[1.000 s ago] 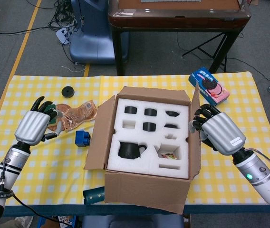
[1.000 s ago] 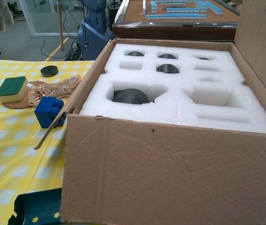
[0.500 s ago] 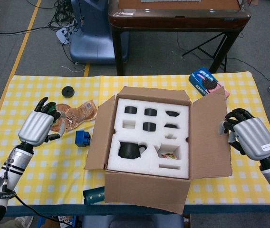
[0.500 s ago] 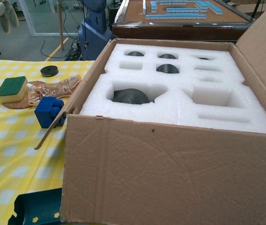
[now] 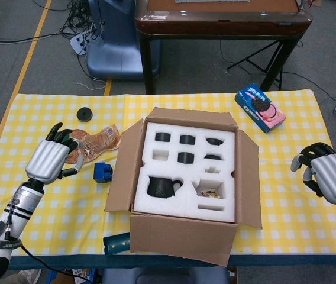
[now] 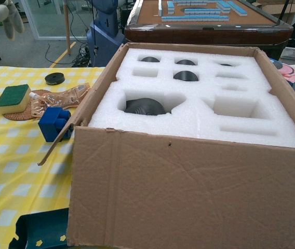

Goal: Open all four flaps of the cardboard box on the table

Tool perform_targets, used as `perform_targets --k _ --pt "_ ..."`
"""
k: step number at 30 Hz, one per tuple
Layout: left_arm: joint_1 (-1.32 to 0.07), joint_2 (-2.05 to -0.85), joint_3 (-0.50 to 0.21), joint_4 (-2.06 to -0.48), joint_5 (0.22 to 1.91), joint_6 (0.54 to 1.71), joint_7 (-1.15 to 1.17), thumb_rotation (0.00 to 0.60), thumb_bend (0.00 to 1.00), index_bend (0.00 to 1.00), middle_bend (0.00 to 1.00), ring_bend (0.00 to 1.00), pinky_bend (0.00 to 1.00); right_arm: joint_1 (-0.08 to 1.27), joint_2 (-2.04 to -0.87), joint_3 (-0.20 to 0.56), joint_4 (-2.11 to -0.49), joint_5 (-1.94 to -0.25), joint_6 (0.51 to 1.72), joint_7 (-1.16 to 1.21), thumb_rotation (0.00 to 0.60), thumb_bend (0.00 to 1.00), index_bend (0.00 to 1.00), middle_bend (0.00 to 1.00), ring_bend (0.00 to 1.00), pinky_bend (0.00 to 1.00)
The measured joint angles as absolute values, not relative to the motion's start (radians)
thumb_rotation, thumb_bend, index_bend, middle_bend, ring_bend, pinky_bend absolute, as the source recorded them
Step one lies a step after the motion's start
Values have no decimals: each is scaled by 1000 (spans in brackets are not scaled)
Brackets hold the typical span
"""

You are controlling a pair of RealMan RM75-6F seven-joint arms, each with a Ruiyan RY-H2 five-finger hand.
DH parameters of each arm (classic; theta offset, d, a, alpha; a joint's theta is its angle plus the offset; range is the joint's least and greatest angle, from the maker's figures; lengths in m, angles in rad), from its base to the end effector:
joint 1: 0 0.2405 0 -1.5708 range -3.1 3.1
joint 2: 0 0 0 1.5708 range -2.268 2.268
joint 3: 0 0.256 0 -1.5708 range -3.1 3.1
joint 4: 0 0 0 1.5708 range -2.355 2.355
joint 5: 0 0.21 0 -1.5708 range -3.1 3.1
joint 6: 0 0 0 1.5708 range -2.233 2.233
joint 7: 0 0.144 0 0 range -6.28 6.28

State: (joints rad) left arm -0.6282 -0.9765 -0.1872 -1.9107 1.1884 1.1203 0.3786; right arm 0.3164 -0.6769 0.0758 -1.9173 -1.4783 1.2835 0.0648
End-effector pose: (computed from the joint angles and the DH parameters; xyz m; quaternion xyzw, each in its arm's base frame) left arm -0.1534 0.3203 0.1546 -0.7229 -0.2787 -0.3771 0.5075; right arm -0.2302 -0.2388 0.2395 0.6759 -0.3437 0.3777 0.5313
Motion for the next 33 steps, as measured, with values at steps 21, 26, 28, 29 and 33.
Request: perform_targets --k 21,26,28,29,33 --pt "-426 -1023 -80 -1827 1332 1322 270 115 567 407 370 153 0 203 -795 24 -1807 -1501 1356 56 600 448 184 270 298 349" --pt "-358 -1032 -59 -1823 1339 1397 278 131 567 404 366 154 0 188 -832 15 -1741 -1548 1379 103 600 451 184 270 298 349" --pt "-330 -1036 -53 -1819 1339 1426 280 131 567 403 364 154 0 186 -846 13 -1717 -1568 1388 117 600 451 184 270 298 349" --pt "-318 -1038 -50 -1817 1338 1437 279 131 567 403 363 154 0 185 -850 12 -1710 -1573 1391 121 600 451 184 270 298 349" --pt "-272 -1049 -37 -1805 1337 1475 274 131 567 400 353 154 0 181 -871 11 -1685 -1593 1403 134 600 451 184 271 298 357"
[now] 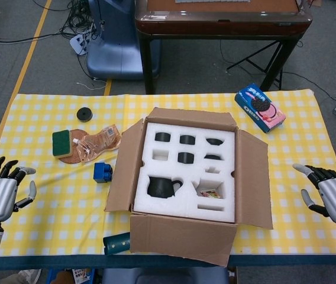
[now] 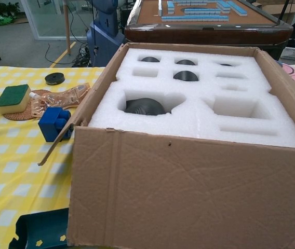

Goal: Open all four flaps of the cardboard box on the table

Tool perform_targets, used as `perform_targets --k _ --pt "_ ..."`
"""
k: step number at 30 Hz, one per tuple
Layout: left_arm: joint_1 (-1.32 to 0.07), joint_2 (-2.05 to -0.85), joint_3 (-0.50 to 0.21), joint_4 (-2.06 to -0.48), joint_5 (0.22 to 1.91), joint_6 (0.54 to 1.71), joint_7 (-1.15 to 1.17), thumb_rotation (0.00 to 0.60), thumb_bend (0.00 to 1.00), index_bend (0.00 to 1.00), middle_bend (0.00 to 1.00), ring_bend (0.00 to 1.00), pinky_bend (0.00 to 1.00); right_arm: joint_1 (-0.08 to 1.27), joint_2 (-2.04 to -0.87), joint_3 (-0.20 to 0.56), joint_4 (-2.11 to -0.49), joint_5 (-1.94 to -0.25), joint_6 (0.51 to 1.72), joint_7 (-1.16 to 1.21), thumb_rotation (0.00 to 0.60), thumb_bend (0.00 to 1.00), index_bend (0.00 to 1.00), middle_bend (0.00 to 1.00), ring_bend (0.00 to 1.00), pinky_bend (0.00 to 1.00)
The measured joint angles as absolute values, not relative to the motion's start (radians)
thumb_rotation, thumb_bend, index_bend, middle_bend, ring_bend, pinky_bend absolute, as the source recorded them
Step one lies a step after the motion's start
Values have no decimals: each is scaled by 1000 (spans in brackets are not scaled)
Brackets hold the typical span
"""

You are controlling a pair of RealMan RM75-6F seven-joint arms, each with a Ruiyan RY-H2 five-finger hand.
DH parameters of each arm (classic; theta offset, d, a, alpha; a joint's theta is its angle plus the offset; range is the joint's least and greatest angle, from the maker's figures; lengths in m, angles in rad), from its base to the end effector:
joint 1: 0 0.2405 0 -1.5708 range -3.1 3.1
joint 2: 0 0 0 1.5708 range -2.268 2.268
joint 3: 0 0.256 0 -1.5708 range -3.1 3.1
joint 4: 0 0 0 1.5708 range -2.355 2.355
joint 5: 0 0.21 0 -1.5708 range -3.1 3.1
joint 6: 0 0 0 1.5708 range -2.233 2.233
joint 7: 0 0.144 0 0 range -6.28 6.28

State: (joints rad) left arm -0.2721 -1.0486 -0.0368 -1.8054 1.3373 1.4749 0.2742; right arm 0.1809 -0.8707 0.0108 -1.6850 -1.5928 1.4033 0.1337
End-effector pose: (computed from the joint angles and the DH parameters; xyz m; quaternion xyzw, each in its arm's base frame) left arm -0.2633 0.2267 0.1676 -0.6217 -0.3335 -0.3596 0.6107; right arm -0.2903 -0.2000 0.2099 0.6636 -0.3620 0.3763 0.5358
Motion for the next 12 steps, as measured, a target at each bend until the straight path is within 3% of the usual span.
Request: perform_targets --k 12 --pt "-161 -1093 3 -1770 1396 1565 245 132 567 401 352 154 0 172 -915 20 -1671 -1605 1429 79 600 450 184 272 298 361"
